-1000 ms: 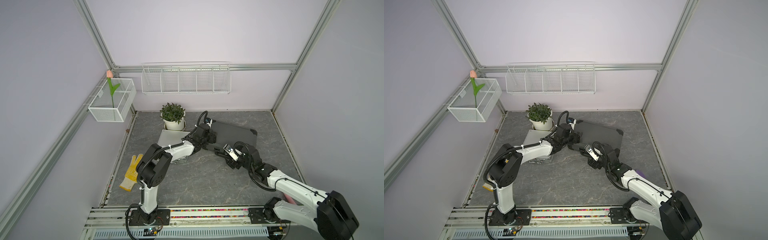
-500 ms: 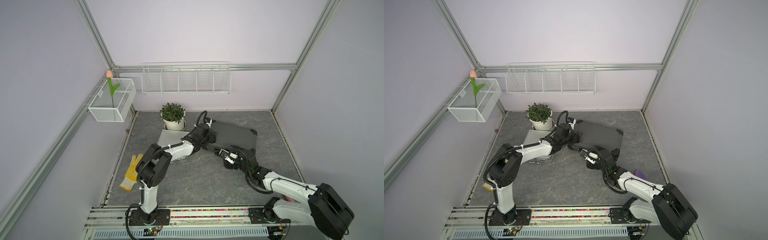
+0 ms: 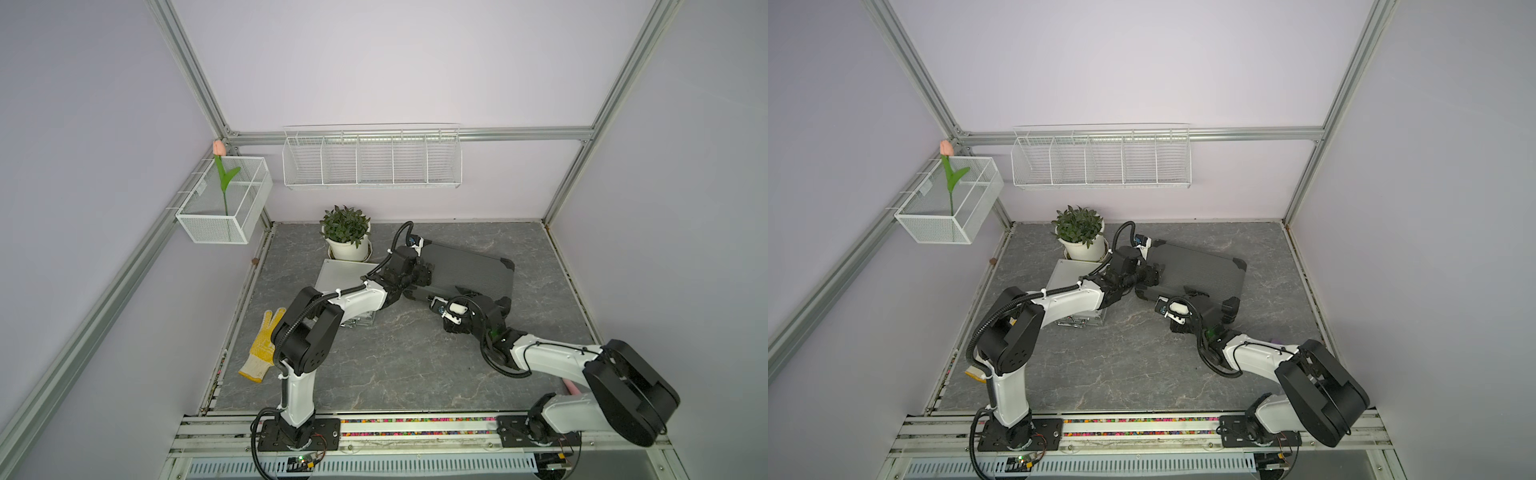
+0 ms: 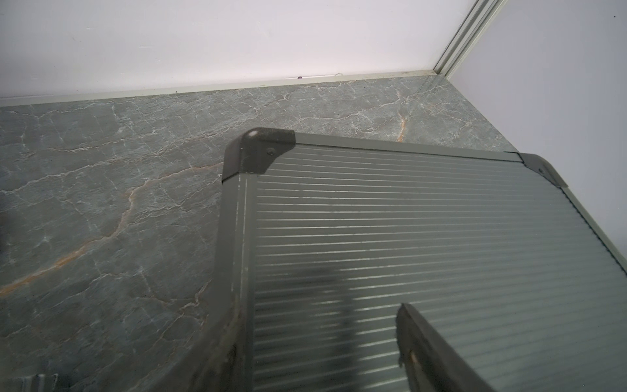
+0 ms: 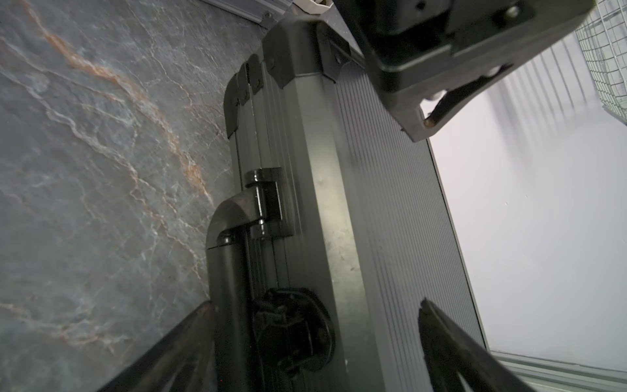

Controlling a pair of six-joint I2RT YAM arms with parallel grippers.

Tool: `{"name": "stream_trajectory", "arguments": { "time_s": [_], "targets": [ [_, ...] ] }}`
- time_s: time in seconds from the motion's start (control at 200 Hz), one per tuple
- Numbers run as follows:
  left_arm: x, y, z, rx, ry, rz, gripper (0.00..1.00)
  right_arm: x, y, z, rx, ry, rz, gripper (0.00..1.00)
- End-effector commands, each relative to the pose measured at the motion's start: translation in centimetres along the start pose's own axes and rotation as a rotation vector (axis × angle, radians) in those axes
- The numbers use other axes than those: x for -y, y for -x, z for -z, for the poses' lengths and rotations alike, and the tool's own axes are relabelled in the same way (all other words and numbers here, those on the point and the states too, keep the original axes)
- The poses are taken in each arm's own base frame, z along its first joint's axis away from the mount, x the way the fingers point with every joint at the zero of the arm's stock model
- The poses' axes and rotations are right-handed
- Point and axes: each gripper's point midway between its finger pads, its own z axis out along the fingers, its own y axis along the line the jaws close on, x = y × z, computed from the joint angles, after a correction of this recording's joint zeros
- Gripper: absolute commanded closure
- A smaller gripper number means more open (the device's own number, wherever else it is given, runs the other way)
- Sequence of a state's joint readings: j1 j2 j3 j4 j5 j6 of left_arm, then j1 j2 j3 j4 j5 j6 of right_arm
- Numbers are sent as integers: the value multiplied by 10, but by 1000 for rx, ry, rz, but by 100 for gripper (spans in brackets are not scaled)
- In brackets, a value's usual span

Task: Close the poker set cases
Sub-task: Fasten the fastener on the poker set case.

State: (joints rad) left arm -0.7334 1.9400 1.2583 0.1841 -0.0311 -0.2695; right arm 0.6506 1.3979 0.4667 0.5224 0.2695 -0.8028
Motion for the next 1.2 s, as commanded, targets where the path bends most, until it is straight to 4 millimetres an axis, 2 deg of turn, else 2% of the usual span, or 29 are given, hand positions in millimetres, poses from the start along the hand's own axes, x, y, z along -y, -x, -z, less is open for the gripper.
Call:
{"name": "stream_trajectory", "arguments": {
  "time_s": [0.0,0.365,0.71,0.875,1.195],
  "targets": [
    [-24,-74,-3,-227,64,35,27,14,6,-8,4,-61,2,6],
    [-26,-74,-2,-228,70,37,27,22,-23,-19,-88,-96,-40,8],
    [-27,-74,-1,-227,75,36,27,22,-32,-23,-113,-50,-76,14],
    [-27,-74,0,-229,78,36,27,18,-33,-22,-133,-12,-73,24],
    [-28,-75,2,-228,81,31,28,6,-43,-18,-163,72,-36,34]
  ]
}}
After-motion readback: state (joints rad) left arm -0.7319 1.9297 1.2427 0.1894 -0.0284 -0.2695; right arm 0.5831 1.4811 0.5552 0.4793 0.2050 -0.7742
